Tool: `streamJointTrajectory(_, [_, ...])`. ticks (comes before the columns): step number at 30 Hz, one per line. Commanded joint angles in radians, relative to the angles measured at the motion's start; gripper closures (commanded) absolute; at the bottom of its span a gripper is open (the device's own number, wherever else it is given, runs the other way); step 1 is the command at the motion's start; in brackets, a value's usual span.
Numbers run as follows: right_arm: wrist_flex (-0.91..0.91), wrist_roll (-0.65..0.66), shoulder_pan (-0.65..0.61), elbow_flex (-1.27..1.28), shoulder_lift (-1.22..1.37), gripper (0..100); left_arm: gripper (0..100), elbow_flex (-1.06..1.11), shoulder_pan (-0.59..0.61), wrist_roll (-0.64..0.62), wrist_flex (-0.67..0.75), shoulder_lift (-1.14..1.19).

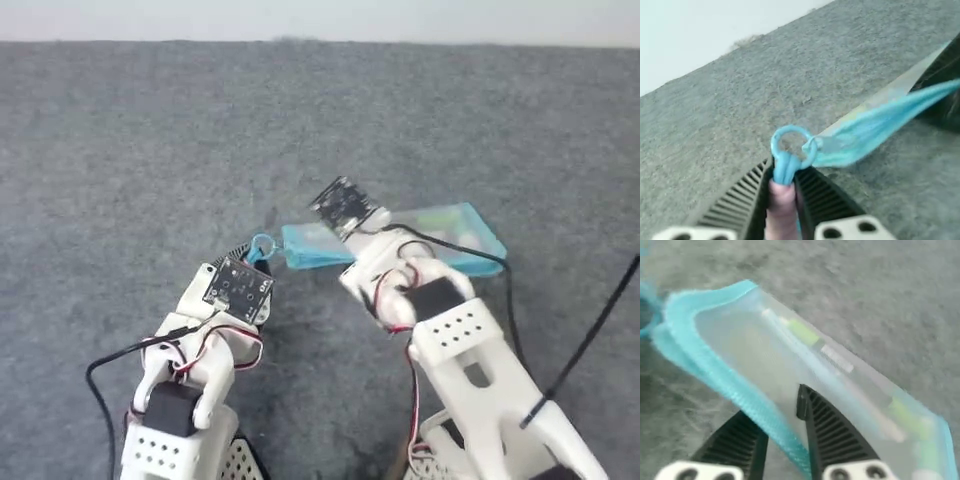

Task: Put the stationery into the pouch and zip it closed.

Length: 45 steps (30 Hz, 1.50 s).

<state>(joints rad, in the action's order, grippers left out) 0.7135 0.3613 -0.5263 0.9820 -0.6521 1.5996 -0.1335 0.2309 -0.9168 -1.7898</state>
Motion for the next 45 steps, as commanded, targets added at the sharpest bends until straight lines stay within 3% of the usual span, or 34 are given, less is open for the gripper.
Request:
streamJointTrajectory(1, [0.019, 0.014, -0.087, -0.009, -0.018, 83.0, 99, -0.03, -0.009, 0.006, 0.002, 0.008])
streamJointTrajectory(4, [0.019, 0.014, -0.128, -0.026, -0.018, 76.8, 99, -0.03, -0.009, 0.006, 0.002, 0.008])
streamJointTrajectory(24, [-0.116, 0.015, -0.242, -0.084, -0.004, 76.9, 99, -0.03, -0.011, 0.005, 0.0, 0.008])
streamJointTrajectory(26, [-0.136, 0.015, -0.239, -0.083, -0.004, 80.9, 99, -0.03, -0.011, 0.005, 0.0, 0.008])
streamJointTrajectory(30, [-0.154, 0.008, -0.239, -0.078, -0.004, 99.8, 99, -0.028, -0.011, 0.003, 0.0, 0.008])
streamJointTrajectory(38, [-0.117, 0.014, -0.236, -0.078, 0.038, 99.2, 99, -0.028, -0.005, 0.003, 0.0, 0.008])
streamJointTrajectory(45, [0.065, 0.014, -0.236, -0.078, -0.124, 99.2, 99, -0.028, -0.003, 0.003, 0.0, 0.008])
